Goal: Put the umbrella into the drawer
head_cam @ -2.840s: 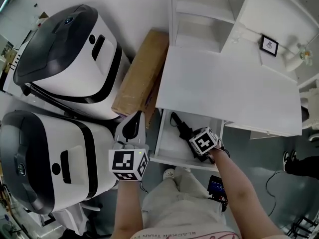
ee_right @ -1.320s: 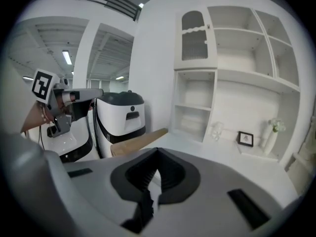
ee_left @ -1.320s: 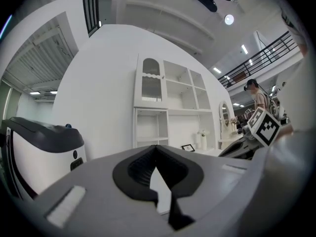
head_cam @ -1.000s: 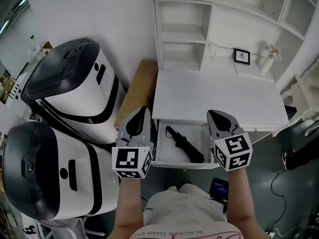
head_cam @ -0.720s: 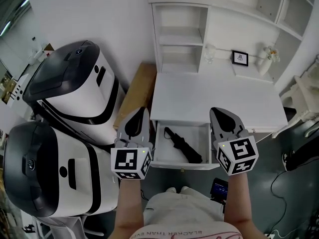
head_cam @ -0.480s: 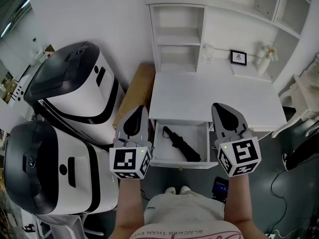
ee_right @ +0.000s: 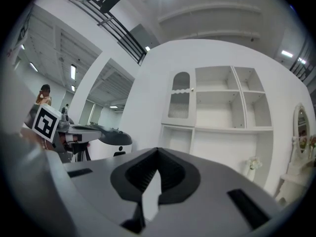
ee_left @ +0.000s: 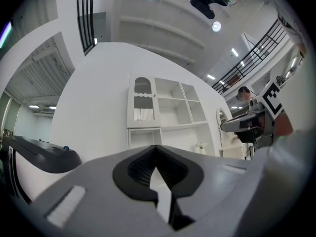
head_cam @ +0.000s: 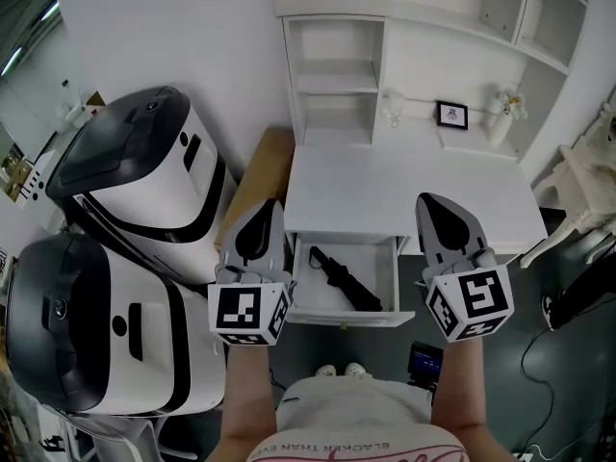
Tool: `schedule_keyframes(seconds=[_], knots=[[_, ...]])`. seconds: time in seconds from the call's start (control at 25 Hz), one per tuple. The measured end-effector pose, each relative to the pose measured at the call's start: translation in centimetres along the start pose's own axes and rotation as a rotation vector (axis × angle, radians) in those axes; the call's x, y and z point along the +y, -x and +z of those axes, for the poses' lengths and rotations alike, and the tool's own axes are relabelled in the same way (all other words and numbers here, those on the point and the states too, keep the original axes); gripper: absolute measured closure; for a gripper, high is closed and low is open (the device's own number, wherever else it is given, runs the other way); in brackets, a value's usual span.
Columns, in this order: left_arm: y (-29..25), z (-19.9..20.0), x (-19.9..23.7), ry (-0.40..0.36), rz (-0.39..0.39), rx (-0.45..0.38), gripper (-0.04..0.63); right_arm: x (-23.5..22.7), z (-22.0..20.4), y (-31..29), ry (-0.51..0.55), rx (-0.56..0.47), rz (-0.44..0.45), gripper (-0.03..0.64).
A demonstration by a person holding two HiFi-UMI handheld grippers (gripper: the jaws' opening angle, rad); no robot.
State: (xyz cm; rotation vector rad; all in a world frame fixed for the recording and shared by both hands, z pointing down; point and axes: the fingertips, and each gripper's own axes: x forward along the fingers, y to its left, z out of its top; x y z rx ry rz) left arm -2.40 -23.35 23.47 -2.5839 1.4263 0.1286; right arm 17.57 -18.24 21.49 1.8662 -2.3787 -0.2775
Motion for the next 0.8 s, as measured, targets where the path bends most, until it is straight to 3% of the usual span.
schedule_keyframes(seconds=[0.8], knots=[[1.1,1.5,-1.5,-0.018,0.001,-0.026,0.593,-0.7,0.5,2.8,0.030,-0.025,-0.006,0.611]])
